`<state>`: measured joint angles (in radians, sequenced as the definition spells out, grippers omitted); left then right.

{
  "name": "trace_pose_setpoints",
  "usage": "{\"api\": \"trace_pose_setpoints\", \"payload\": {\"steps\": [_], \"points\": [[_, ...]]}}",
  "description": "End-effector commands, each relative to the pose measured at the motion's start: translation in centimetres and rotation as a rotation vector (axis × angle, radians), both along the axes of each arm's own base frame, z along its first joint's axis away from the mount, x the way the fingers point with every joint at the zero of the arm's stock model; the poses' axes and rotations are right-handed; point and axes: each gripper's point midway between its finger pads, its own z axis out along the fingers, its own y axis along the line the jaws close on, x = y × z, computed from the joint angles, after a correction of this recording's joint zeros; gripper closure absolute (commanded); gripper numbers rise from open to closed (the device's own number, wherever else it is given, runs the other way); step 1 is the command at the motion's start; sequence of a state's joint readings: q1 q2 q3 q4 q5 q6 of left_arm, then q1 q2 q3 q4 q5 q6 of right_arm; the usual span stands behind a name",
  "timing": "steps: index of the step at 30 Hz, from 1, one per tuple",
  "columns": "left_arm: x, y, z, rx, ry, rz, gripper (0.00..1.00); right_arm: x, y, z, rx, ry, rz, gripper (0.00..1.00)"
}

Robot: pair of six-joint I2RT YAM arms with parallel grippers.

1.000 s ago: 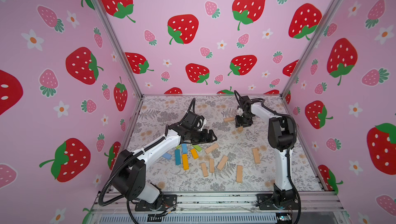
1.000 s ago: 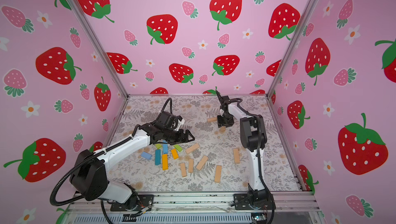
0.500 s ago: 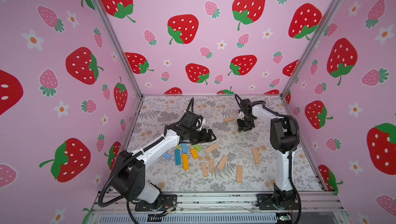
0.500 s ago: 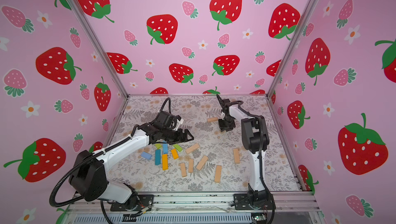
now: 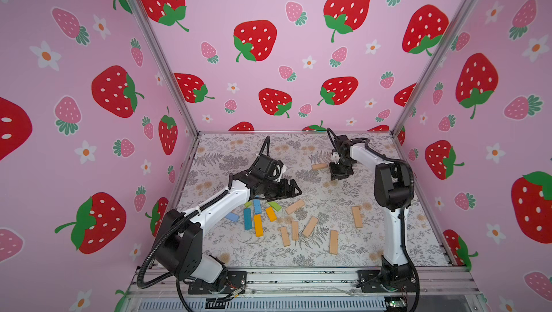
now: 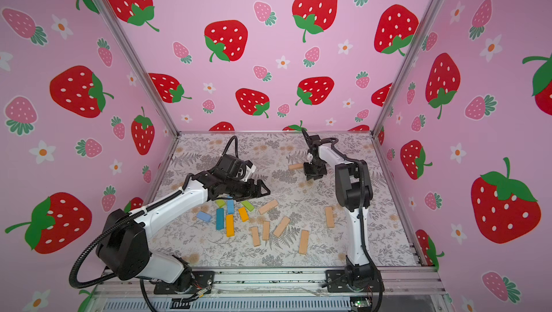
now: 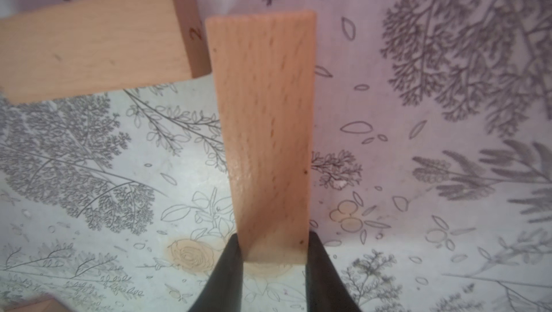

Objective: Assemble a giraffe with building blocks
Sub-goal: Assemble the building block at the center of the board.

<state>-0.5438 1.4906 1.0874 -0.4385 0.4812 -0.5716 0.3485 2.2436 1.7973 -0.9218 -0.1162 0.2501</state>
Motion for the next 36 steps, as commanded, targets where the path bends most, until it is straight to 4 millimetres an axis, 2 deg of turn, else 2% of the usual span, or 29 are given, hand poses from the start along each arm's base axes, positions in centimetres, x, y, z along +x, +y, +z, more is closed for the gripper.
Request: {"api": "trace_pose_setpoints", "payload": {"steps": [1,36], "points": [[0.4,-0.2,0.4,-0.015,-0.011,-0.011,0.07,0.0,-0.2,-0.6,-0.002,0.034,-0.013,0.76],[0.1,0.5,0.3,-0.013,-0.014,0.002,0.07,-0.4,1.3,-1.4,-0.006,0.057,0.033,0.76]]}}
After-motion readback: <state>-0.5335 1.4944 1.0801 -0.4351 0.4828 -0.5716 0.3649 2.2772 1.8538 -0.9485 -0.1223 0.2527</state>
